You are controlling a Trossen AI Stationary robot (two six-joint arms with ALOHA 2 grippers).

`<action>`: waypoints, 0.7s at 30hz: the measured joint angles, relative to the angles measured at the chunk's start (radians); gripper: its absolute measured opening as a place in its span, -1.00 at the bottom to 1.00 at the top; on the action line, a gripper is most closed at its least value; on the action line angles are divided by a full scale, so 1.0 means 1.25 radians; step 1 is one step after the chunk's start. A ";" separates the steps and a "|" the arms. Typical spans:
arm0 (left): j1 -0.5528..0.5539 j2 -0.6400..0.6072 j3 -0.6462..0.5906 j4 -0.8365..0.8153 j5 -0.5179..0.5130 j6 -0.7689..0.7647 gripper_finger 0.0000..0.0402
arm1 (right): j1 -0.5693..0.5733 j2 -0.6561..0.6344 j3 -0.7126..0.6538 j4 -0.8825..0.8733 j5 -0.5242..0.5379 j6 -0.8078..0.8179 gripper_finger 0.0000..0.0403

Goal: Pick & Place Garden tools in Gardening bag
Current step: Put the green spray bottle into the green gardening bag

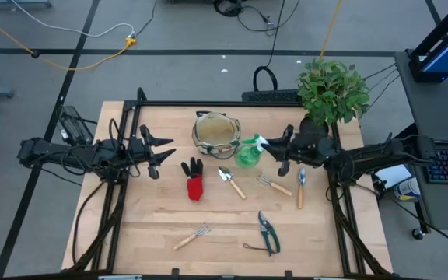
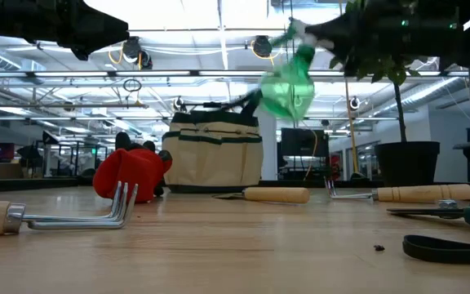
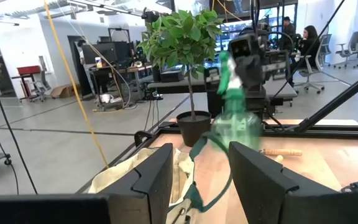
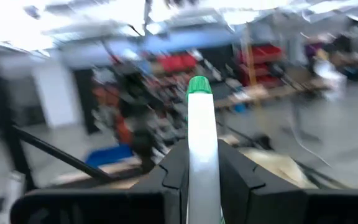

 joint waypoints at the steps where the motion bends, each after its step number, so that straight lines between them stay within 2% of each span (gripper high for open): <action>1: 0.000 0.000 0.000 0.000 0.000 0.001 -0.19 | 0.000 0.000 0.000 0.028 -0.026 -0.001 -0.77; 5: 0.000 0.000 0.000 0.000 0.000 0.002 -0.19 | 0.000 0.000 0.014 0.100 -0.076 -0.022 -0.77; 11: 0.000 0.000 0.000 0.015 0.000 0.002 -0.19 | -0.003 0.053 0.129 0.018 -0.068 -0.104 -0.77; 16: 0.000 0.000 0.000 0.033 0.000 0.002 -0.19 | -0.004 0.155 0.271 -0.103 0.032 -0.218 -0.77; 21: 0.000 0.000 0.000 0.044 0.000 0.002 -0.19 | -0.025 0.257 0.370 -0.147 0.078 -0.226 -0.77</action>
